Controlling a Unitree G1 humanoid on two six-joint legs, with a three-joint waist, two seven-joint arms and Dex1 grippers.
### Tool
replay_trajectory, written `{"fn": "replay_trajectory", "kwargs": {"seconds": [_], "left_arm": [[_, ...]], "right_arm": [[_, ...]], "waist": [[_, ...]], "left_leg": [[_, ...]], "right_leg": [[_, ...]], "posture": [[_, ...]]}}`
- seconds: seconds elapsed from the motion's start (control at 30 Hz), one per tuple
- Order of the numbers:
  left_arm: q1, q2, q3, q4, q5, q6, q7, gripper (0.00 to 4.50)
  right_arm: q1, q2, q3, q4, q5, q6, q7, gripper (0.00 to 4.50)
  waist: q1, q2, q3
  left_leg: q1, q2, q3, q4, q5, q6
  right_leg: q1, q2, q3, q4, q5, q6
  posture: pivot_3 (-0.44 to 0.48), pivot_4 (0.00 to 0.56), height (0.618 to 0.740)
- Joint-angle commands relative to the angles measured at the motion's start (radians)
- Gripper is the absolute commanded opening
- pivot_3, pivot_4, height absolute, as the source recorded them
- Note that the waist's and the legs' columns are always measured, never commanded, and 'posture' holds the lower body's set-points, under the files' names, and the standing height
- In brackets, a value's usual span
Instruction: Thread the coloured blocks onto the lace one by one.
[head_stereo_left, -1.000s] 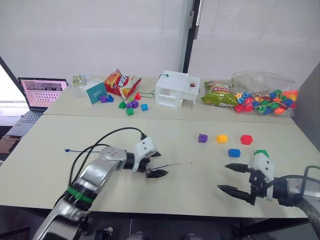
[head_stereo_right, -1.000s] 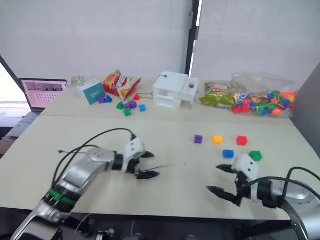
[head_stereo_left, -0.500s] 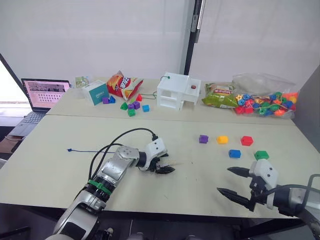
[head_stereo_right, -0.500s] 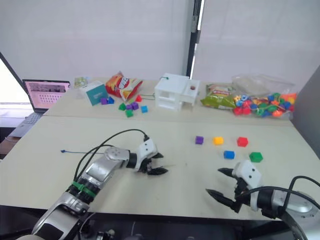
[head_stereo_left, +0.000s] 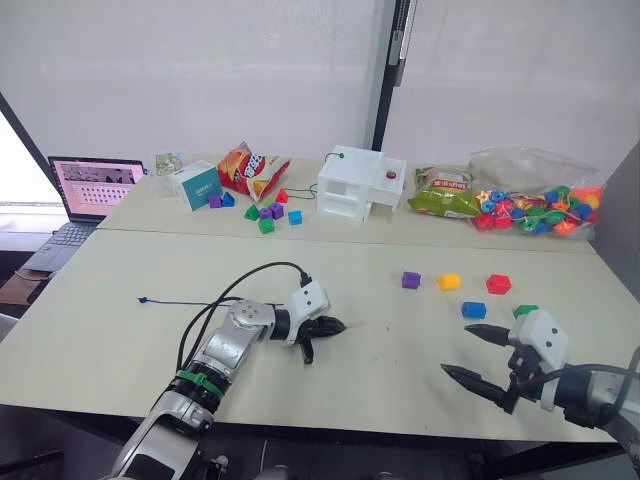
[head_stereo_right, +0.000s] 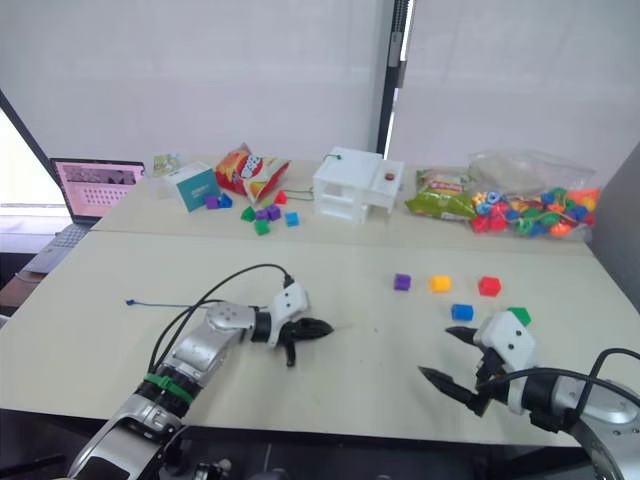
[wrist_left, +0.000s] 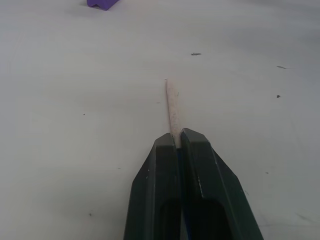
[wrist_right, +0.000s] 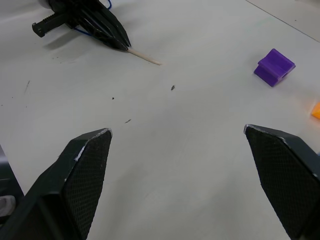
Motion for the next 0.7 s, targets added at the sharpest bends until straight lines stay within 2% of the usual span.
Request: {"fn": "replay_trajectory", "kwargs": {"seconds": [0.03,0.13,0.23,0.4,0.53,0.7], "left_arm": [[0.029,-0.001,-0.04,0.053,0.033,0.005,-0.04,0.02],[0.001,0.018,-0.006,0.02,0.007,0.019,-0.062,0.02],[-0.011,0.081,0.037,-0.099,-0.049,0.072,-0.13,0.02],[0.038,0.244,0.094,-0.34,-0.15,0.24,-0.233,0.02],[0.089,0.333,0.118,-0.445,-0.16,0.285,-0.23,0.02],[0.135,0.366,0.153,-0.543,-0.201,0.338,-0.209,0.02]], "right_arm": [[-0.017,0.008,-0.004,0.001,0.006,-0.021,-0.006,4.5],[-0.019,0.02,-0.004,0.005,0.001,-0.026,-0.016,4.5],[0.001,0.043,-0.023,0.013,-0.005,-0.032,-0.04,4.5],[0.074,0.144,-0.071,0.01,-0.024,-0.043,-0.143,4.5],[0.114,0.248,-0.105,0.029,-0.094,-0.076,-0.287,4.5],[0.021,0.357,-0.129,0.141,-0.246,-0.098,-0.567,4.5]], "waist": [[0.0,0.0,0.0],[-0.001,0.0,0.0],[-0.006,0.0,0.0],[-0.021,0.0,0.0],[-0.022,0.001,0.0],[-0.026,0.001,0.001]], "left_leg": [[0.0,0.0,0.0,0.0,0.0,0.0],[0.0,0.0,0.0,0.0,0.0,0.0],[-0.001,0.0,0.0,0.0,0.0,0.0],[-0.009,0.001,0.0,0.0,0.0,0.0],[-0.013,0.0,0.0,0.0,0.001,-0.001],[-0.013,-0.001,0.0,0.0,0.002,-0.003]], "right_leg": [[0.0,0.0,0.0,0.0,0.0,0.0],[0.0,0.0,0.0,0.0,0.0,0.0],[-0.002,0.001,0.0,0.0,0.0,0.0],[-0.012,0.002,0.001,0.003,0.0,0.0],[-0.016,0.0,0.001,0.005,0.0,0.0],[-0.016,-0.001,0.001,0.004,0.0,0.0]], "posture": [[0.0,0.15,0.74],[0.0,0.15,0.74],[0.0,0.15,0.74],[0.0,0.15,0.74],[0.0,0.15,0.74],[0.0,0.15,0.74]]}}
